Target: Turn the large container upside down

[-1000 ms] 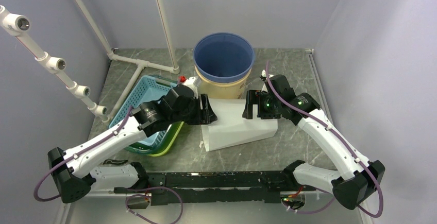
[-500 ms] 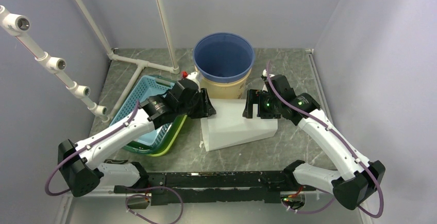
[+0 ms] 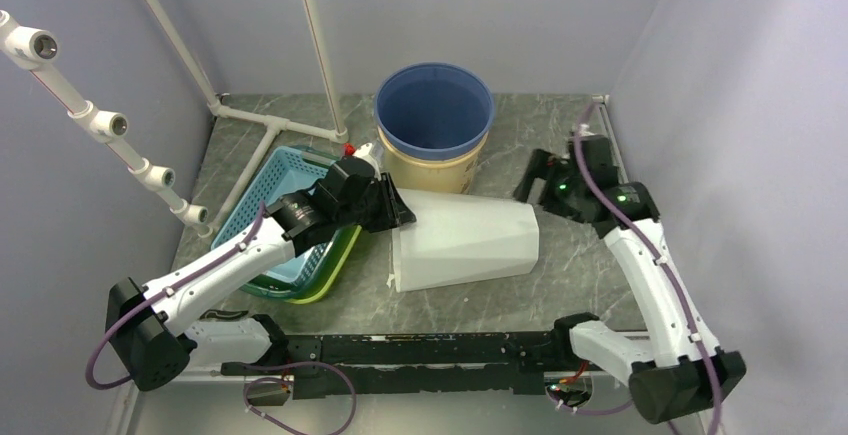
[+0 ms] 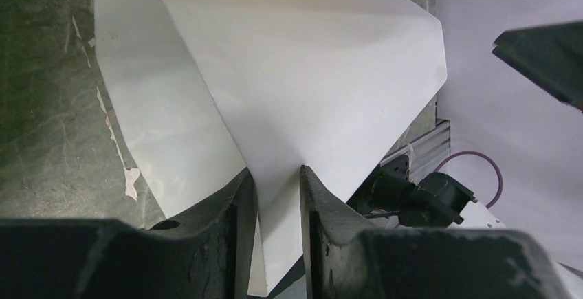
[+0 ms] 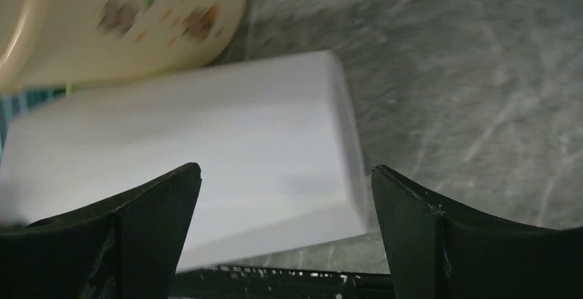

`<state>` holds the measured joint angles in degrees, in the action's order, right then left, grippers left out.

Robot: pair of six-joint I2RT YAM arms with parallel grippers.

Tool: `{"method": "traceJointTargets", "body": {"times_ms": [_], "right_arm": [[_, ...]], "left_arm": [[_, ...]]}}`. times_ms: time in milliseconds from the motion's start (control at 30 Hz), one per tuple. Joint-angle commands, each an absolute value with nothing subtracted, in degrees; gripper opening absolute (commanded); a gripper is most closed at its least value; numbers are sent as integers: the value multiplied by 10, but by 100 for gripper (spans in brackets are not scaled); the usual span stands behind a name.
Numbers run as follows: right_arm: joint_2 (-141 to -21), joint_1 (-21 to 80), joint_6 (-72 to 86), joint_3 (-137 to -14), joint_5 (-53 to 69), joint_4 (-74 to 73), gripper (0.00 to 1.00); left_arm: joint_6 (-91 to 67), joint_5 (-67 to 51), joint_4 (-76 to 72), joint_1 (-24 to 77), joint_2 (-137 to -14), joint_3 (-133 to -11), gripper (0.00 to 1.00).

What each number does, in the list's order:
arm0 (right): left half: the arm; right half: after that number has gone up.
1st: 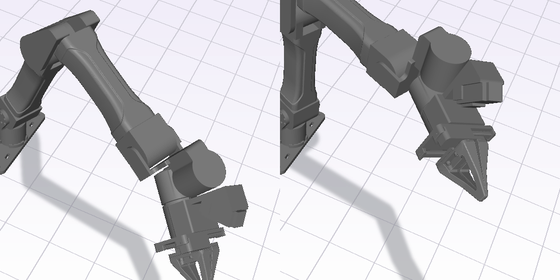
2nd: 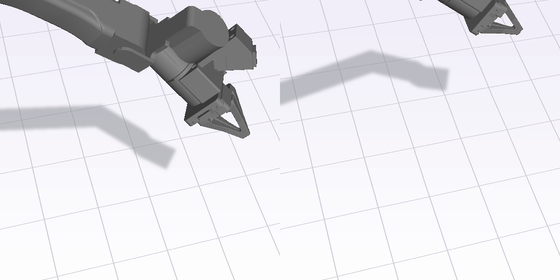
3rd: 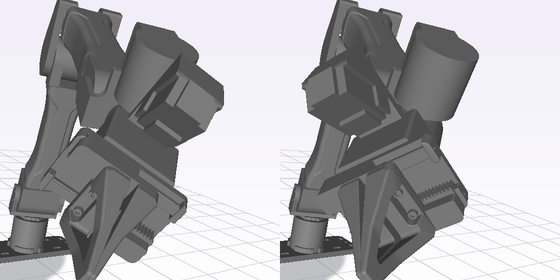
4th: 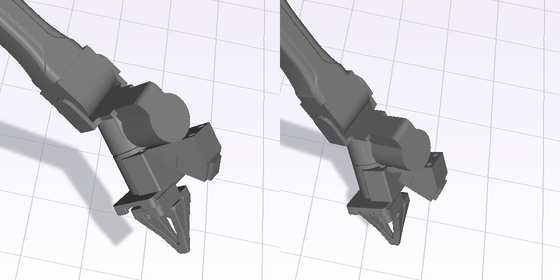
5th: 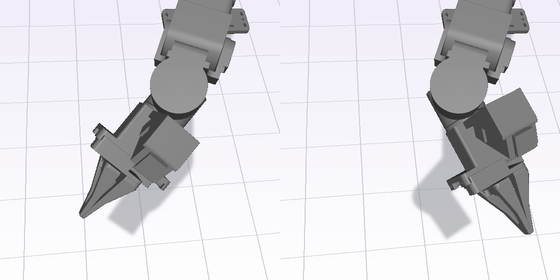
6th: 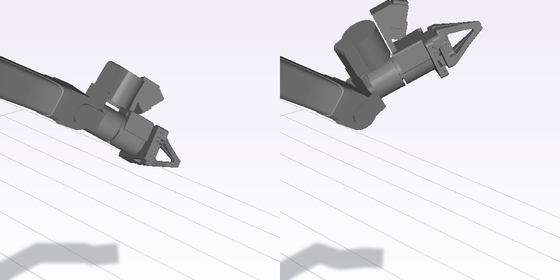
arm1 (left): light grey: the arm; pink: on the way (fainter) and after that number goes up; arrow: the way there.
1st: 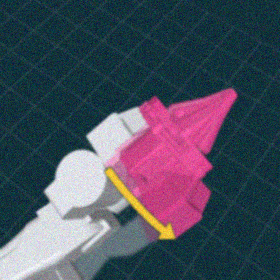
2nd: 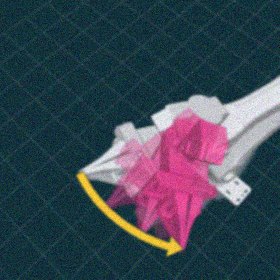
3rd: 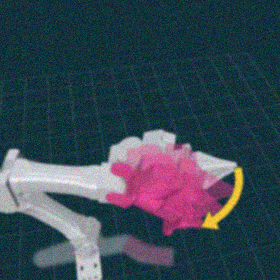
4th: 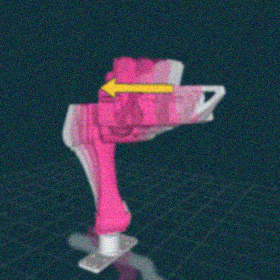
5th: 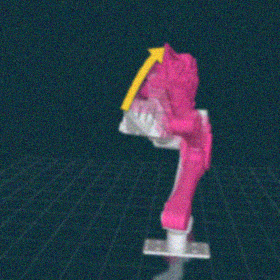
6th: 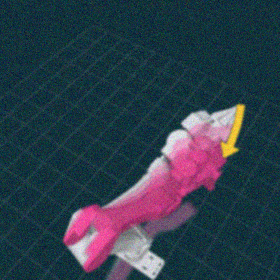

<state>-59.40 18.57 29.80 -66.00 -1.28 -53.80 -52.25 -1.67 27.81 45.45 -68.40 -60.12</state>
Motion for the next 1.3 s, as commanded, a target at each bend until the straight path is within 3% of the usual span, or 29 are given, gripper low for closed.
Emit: {"method": "traceJointTargets", "body": {"times_ms": [0,100,433,800,1267], "right_arm": [[-571,27,292,-626,86,-534,99],[-565,-24,288,-587,168,-510,98],[-568,-40,326,-503,324,-415,89],[-525,-41,393,-459,366,-346,77],[-441,-41,469,-451,408,-335,71]], "left_arm": [[-527,-10,285,451,-683,-588,32],[-526,-14,284,451,-688,-588,32],[-524,-17,288,451,-685,-582,32],[-525,-43,272,451,-675,-557,31],[-549,-128,183,453,-666,-506,31]]}}
